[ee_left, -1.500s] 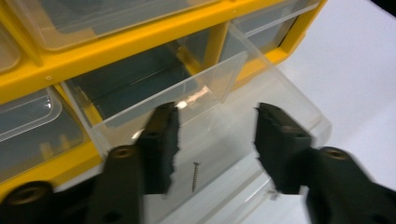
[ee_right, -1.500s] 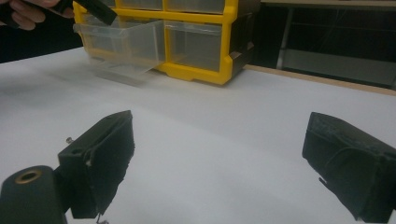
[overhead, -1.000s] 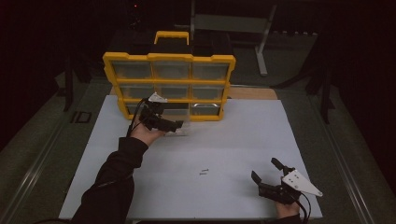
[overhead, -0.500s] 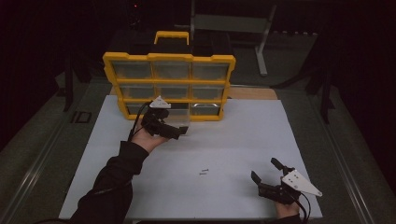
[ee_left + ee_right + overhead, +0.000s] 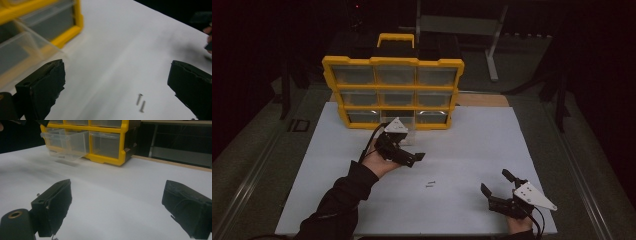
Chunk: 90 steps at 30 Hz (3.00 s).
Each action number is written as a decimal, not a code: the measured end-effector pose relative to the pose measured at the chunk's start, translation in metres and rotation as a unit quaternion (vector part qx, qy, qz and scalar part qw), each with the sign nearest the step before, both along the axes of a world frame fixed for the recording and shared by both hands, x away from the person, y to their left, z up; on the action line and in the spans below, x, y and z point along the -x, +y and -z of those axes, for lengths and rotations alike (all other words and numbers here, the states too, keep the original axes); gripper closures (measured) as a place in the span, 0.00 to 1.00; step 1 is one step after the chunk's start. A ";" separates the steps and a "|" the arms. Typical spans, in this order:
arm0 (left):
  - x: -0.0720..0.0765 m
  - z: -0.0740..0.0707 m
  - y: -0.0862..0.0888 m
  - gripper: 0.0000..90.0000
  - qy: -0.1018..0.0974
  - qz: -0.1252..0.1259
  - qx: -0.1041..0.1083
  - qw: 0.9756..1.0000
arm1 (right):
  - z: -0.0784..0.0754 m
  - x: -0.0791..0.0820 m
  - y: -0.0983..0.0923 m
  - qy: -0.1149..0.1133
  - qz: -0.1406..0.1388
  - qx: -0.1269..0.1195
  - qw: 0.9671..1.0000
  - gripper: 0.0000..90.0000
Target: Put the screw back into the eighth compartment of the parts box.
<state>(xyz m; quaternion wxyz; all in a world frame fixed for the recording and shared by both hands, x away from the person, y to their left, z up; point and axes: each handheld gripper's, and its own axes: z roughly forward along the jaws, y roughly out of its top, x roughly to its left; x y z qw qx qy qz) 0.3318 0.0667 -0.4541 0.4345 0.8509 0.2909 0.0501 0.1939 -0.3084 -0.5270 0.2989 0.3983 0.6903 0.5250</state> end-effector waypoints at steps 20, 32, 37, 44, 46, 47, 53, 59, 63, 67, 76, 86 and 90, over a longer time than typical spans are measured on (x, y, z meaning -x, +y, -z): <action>0.024 0.047 -0.030 0.16 0.019 0.073 -0.024 0.997 | 0.000 0.000 0.000 0.001 -0.003 -0.001 1.000 0.10; 0.027 0.067 -0.042 0.45 0.034 0.110 -0.042 0.992 | 0.000 0.000 0.001 0.003 -0.005 0.001 1.000 0.10; 0.025 0.074 -0.045 0.64 0.041 0.120 -0.049 0.991 | 0.001 0.000 0.001 0.004 -0.006 0.002 1.000 0.10; 0.024 0.084 -0.049 0.80 0.047 0.128 -0.061 0.989 | 0.001 0.000 0.001 0.004 -0.006 0.001 1.000 0.10; 0.023 0.085 -0.050 0.82 0.046 0.128 -0.065 0.989 | 0.001 0.000 0.001 0.004 -0.006 0.002 1.000 0.10; 0.023 0.086 -0.050 0.83 0.049 0.128 -0.062 0.989 | 0.001 0.000 0.001 0.004 -0.006 0.001 1.000 0.10; 0.021 0.090 -0.054 0.86 0.046 0.135 -0.075 0.987 | 0.001 0.000 0.001 0.004 -0.006 0.002 1.000 0.10; 0.019 0.093 -0.057 0.89 0.042 0.134 -0.085 0.986 | 0.000 0.000 0.001 0.004 -0.006 0.002 1.000 0.10; 0.018 0.094 -0.056 0.94 0.042 0.131 -0.083 0.987 | 0.000 0.000 0.000 0.005 -0.006 0.002 1.000 0.10; 0.016 0.094 -0.056 0.96 0.050 0.134 -0.082 0.986 | 0.001 0.000 0.001 0.005 -0.007 0.002 1.000 0.10; 0.017 0.083 -0.055 0.96 0.042 0.125 -0.076 0.988 | 0.000 0.000 0.000 0.005 -0.006 0.001 1.000 0.10; 0.015 0.058 -0.048 0.96 0.018 0.112 -0.062 0.992 | 0.000 0.000 0.001 0.004 -0.006 0.003 1.000 0.10; 0.012 0.042 -0.043 0.96 0.007 0.106 -0.053 0.993 | 0.000 0.000 0.001 0.004 -0.006 0.002 1.000 0.10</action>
